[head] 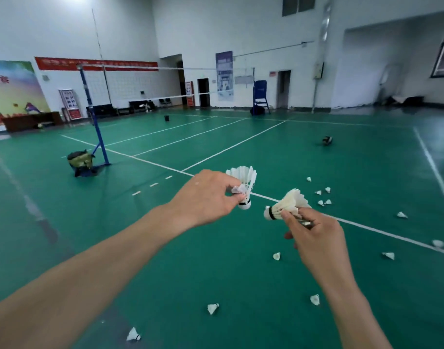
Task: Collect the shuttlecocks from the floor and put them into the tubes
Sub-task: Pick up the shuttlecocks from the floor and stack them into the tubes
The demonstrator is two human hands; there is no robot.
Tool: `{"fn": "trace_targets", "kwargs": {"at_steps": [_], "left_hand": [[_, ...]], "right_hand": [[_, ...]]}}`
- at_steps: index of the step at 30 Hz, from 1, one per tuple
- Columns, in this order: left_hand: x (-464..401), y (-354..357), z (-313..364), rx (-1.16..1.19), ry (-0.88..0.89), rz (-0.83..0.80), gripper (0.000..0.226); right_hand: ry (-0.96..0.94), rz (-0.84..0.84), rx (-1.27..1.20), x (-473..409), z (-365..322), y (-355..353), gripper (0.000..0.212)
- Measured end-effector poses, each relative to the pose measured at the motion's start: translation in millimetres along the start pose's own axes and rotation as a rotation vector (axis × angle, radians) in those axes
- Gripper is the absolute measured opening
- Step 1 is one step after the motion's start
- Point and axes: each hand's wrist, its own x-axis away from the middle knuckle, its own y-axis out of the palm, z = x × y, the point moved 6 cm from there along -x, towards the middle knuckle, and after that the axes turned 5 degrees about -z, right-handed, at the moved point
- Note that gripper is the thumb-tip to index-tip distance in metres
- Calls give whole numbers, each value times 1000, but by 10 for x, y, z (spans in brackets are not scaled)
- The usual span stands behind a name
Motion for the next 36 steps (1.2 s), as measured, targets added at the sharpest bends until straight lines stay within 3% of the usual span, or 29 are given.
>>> {"fn": "trace_targets", "kwargs": {"at_steps": [6, 11, 21, 28, 31, 36], "left_hand": [[-1025, 976, 1724, 191, 256, -143, 40], [-1639, 1710, 2921, 265, 454, -247, 40], [-2763, 3097, 4758, 419, 853, -410, 43], [-3476, 4034, 6043, 572, 991, -507, 34], [-3641, 4492, 6896, 540, 1066, -528, 25], [-3887, 5071, 8311, 531, 1160, -470, 38]], "right_hand": [[126, 262, 75, 85, 631, -1965, 13], [204, 491, 79, 200, 1113, -3162, 17], [388, 846, 147, 292, 2093, -4811, 20], [447, 1078, 233, 422, 2539, -5957, 20], [473, 1210, 195, 628, 2864, -6551, 17], [450, 1309, 162, 727, 3333, -7811, 22]]}}
